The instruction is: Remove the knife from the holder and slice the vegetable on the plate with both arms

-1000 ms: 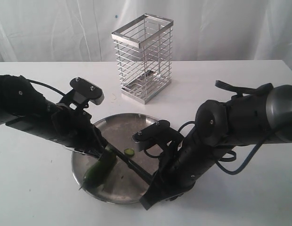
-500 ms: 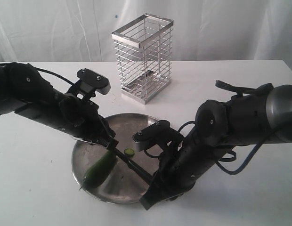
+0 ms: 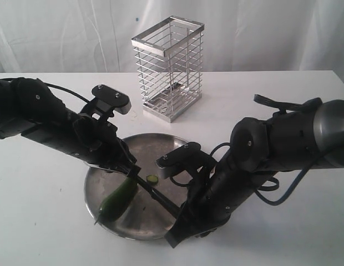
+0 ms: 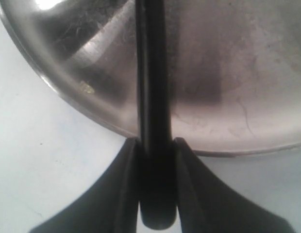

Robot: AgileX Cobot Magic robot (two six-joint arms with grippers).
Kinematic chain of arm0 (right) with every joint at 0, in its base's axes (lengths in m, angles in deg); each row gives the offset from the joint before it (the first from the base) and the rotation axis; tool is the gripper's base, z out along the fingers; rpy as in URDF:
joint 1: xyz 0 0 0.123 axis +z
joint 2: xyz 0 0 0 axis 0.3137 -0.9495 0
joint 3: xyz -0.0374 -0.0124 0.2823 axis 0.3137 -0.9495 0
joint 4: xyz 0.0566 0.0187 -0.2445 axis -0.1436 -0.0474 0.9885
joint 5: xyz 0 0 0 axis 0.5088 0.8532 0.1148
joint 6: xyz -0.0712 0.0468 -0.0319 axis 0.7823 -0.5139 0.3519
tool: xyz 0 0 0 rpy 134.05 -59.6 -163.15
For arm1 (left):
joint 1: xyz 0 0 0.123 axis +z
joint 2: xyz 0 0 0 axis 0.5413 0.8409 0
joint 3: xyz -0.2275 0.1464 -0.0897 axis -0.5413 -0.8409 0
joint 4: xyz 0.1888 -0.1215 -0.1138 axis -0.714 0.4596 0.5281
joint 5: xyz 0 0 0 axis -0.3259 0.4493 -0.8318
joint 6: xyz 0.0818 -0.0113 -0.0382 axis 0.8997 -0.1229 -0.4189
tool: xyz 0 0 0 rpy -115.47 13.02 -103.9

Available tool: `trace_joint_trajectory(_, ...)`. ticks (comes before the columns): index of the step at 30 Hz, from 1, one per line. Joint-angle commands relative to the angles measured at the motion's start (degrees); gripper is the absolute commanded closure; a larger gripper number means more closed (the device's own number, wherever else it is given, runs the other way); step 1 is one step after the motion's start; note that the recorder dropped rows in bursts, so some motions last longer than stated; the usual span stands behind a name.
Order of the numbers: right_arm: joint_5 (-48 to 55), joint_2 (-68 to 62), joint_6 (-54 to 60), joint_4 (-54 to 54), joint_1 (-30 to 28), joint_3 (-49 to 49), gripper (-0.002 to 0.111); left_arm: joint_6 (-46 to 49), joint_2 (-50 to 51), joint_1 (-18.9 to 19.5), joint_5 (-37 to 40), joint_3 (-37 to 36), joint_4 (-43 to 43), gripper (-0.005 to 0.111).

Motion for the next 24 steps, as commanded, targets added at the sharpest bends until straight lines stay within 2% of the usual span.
trace_joint_trajectory(1, 0.6, 0.0, -0.1, 0.2, 0.1, 0.1, 0.108, -0.5, -0.1, 0.0, 0.1, 0.3, 1.1, 0.082)
trace_joint_trajectory(24, 0.6, 0.0, -0.1, 0.2, 0.1, 0.1, 0.108, -0.5, 5.1, 0.0, -4.0, 0.3, 1.1, 0.082)
